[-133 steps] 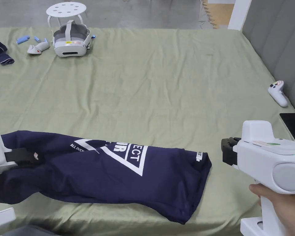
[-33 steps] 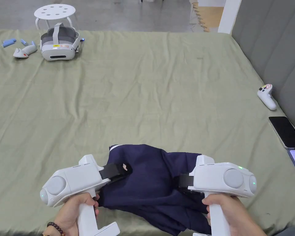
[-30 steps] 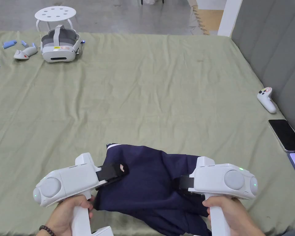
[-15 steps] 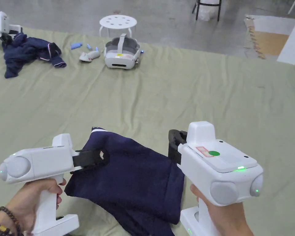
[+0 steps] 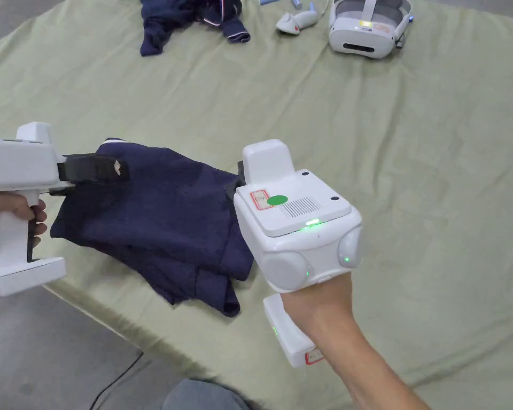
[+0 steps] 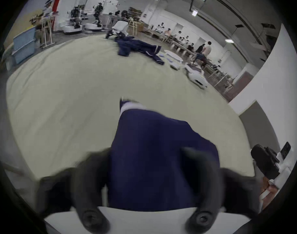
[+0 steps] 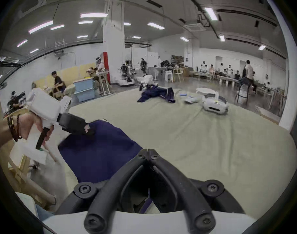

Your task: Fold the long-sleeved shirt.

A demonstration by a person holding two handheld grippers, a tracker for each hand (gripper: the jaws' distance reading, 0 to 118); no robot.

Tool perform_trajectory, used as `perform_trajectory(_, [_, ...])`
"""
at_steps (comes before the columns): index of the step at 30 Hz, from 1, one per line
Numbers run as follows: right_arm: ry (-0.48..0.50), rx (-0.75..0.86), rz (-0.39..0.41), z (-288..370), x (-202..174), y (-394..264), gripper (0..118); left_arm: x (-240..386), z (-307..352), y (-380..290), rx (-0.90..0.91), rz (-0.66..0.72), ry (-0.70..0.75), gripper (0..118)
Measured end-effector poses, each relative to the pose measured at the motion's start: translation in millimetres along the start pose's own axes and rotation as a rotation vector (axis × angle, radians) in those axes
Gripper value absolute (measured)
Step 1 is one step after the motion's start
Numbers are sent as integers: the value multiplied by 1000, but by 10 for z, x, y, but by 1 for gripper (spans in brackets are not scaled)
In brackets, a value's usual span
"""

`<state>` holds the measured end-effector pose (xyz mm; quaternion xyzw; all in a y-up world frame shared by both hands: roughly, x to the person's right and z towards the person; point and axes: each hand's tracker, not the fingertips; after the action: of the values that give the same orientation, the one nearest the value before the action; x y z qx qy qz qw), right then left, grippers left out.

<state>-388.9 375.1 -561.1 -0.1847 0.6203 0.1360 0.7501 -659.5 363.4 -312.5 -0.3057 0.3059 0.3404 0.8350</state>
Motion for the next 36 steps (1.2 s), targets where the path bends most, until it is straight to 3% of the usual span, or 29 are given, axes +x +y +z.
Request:
perform_trajectory(5, [1, 3, -10, 302, 216, 49, 0, 84, 198, 22, 80, -33, 41, 110])
perform_trajectory(8, [-62, 19, 17, 684, 404, 167, 0, 301, 362, 73, 112, -41, 50, 108])
perform_trajectory(9, [-89, 34, 37, 845, 490, 212, 0, 456, 450, 71, 148, -57, 42, 99])
perform_trajectory(10, [-123, 64, 37, 1026, 582, 254, 0, 660, 535, 60, 204, -94, 16, 79])
perform_trajectory(11, [-151, 89, 32, 1193, 658, 294, 0, 873, 593, 45, 235, -149, 24, 46])
perform_trajectory(12, [-179, 106, 31, 1393, 763, 343, 0, 1131, 646, 9, 268, -200, 25, 31])
perform_trajectory(14, [-250, 151, 21, 1801, 963, 422, 0, 1614, 773, -54, 310, -281, -33, 25])
perform_trajectory(15, [-285, 174, 11, 2060, 1063, 474, 0, 1877, 836, -108, 341, -311, -73, 10])
perform_trajectory(16, [-316, 198, 5, 2291, 1177, 500, 0, 2202, 875, -186, 376, -346, -101, 4])
perform_trajectory(20, [-473, 269, 3, 3092, 1568, 470, 0, 3241, 1041, -517, 536, -473, -74, 3])
perform_trajectory(27, [-715, 297, -74, 4108, 2107, 63, 0, 4602, 1075, -1418, 707, -627, -108, 3])
perform_trajectory(32, [-838, 295, -161, 4501, 2406, -409, 0, 5025, 971, -1984, 725, -606, -192, 3])
perform_trajectory(36, [-892, 295, -166, 4767, 2429, -788, 0, 5155, 821, -2352, 681, -596, -194, 3])
